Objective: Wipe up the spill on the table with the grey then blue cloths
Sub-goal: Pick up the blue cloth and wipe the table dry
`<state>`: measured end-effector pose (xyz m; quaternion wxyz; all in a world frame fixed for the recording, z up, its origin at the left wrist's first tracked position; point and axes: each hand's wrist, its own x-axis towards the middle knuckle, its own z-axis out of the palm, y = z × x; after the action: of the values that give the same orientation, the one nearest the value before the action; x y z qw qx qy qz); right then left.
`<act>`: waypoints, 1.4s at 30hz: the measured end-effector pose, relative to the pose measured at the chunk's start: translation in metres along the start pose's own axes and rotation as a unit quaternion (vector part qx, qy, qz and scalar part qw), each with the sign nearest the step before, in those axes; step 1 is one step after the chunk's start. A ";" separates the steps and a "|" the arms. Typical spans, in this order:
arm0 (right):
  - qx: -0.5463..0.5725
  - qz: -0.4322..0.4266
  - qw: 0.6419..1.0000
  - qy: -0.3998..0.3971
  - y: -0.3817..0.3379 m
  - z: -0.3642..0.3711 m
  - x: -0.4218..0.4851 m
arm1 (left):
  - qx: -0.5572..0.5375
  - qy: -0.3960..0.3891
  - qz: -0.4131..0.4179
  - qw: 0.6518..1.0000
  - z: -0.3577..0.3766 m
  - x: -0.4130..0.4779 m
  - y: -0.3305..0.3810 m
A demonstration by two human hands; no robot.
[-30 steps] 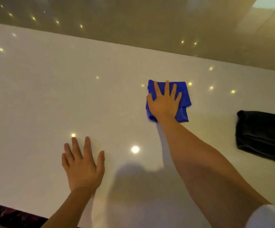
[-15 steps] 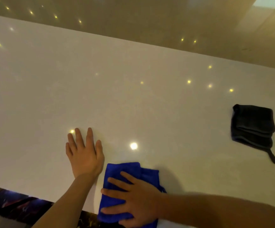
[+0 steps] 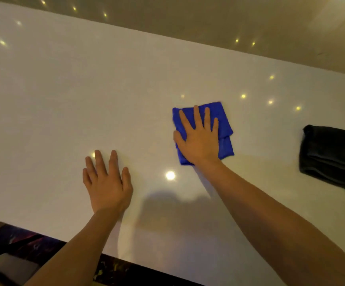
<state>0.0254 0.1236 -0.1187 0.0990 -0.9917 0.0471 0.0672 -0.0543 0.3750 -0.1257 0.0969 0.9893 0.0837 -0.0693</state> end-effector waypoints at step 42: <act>0.052 -0.188 0.966 -0.171 -0.008 0.020 -0.256 | -0.095 -0.137 0.239 0.957 -0.012 -0.082 0.073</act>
<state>-0.2283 0.1561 -0.1003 0.1678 -0.9500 -0.1542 0.2133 -0.1202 0.2939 -0.0883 0.2149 0.9478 -0.1625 -0.1705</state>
